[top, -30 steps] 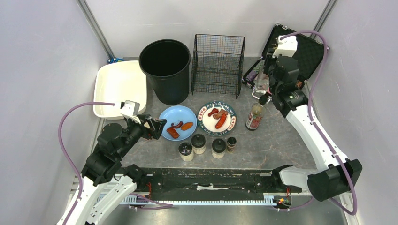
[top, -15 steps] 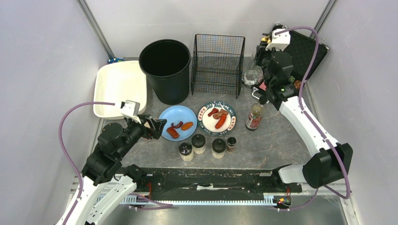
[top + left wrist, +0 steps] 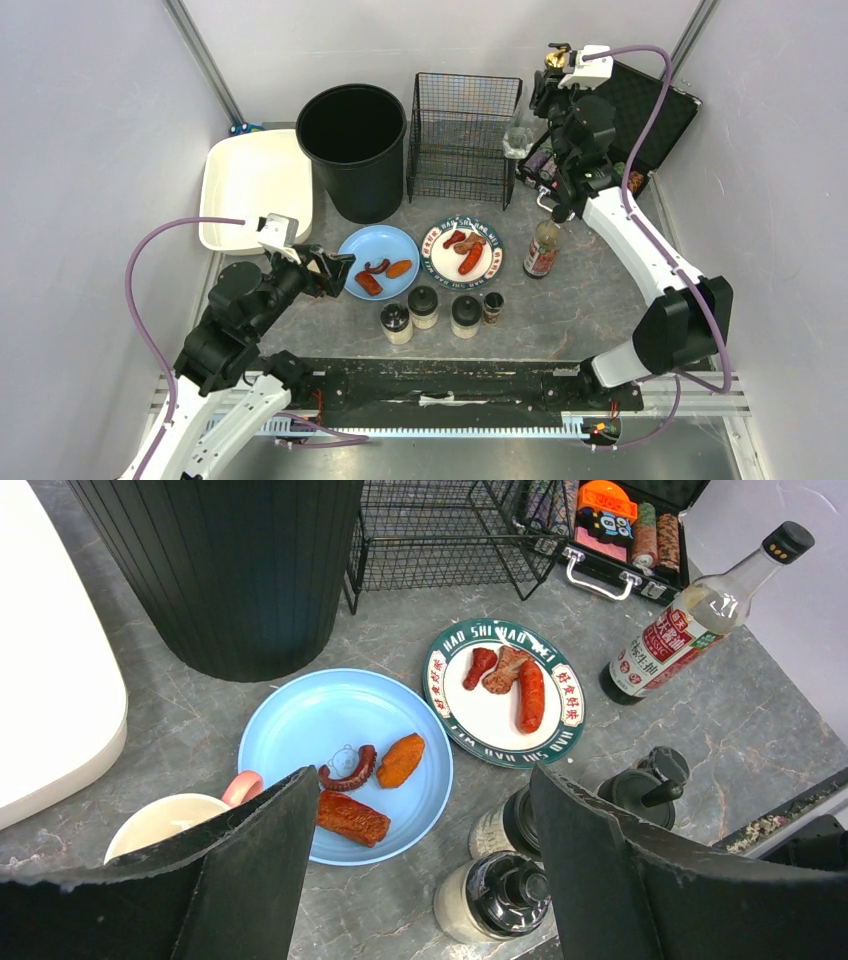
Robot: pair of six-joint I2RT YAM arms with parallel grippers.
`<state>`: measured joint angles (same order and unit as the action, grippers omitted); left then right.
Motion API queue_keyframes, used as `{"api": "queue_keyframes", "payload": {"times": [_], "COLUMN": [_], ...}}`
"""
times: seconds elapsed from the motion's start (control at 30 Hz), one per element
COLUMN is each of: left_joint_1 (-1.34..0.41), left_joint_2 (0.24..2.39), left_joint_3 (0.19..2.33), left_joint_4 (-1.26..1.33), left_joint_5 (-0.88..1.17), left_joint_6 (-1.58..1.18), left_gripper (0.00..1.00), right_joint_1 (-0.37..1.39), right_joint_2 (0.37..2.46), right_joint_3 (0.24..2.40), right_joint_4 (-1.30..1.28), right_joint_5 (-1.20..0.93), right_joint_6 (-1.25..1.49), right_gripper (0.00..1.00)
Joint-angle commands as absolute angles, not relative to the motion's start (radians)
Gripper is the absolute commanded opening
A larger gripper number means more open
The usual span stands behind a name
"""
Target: Clear the kitchen counter
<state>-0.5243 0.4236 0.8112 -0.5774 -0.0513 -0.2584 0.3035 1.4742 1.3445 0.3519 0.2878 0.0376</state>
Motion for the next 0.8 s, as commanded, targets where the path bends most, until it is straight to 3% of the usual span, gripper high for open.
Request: {"api": "queue_keyframes", "payload": {"times": [0.0,0.77], "left_joint_1": [-0.528,-0.529], "left_joint_2": [0.433,0.464], "left_joint_3": [0.810,0.810], "left_joint_4": [-0.568,-0.574], "left_joint_5": [-0.072,-0.095], "left_joint_6": [-0.216,-0.207], "left_gripper": [0.83,0.83], "right_joint_1": [0.301,0.305], "right_joint_2": [1.500,1.814], "right_joint_3": [1.453,1.751], "right_joint_4": [0.598,0.791], "right_joint_5": [0.263,0.260], "right_joint_6": [0.056,0.018], "right_gripper": [0.00,0.00]}}
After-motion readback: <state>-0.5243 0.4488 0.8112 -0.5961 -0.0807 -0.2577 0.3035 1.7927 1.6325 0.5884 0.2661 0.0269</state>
